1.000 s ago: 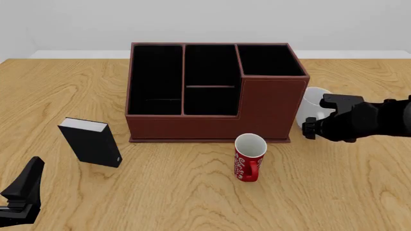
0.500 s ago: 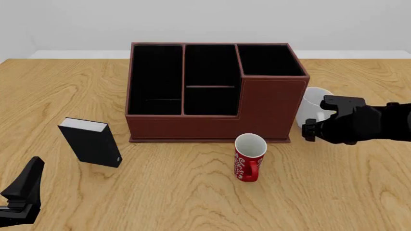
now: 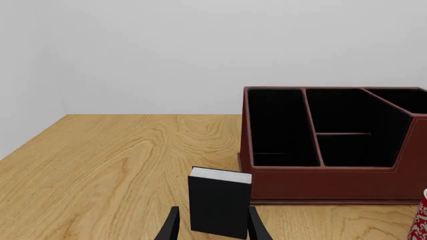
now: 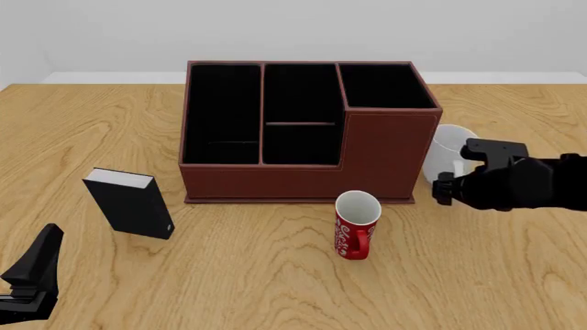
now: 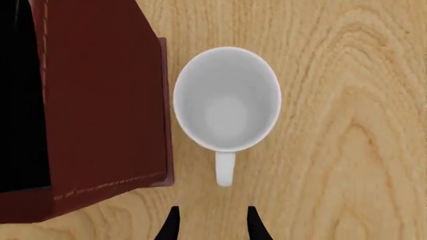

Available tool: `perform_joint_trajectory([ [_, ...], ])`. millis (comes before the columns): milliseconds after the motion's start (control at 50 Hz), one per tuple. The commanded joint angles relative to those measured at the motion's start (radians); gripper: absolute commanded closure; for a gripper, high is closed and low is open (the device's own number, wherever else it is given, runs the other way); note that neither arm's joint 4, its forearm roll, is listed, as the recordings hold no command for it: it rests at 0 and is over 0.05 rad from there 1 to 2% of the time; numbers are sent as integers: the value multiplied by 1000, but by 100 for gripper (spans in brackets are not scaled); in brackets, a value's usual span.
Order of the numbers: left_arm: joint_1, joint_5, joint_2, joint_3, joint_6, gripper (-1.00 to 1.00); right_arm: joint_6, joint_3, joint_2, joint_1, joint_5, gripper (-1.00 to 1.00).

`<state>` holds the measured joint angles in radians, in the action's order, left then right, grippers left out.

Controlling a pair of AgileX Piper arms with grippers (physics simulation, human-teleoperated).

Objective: Pick up the white mug and place it to the right of the caddy.

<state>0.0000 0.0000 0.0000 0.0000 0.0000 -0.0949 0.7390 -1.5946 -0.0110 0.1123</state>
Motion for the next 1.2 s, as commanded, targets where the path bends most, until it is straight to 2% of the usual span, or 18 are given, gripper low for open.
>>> perform_joint_trajectory([
  [20,0,0,0,0,0,-100,-8,-30,41,3,-3,-100],
  [1200,0,0,0,0,0,-100,17,-108,255,9,64,-100],
])
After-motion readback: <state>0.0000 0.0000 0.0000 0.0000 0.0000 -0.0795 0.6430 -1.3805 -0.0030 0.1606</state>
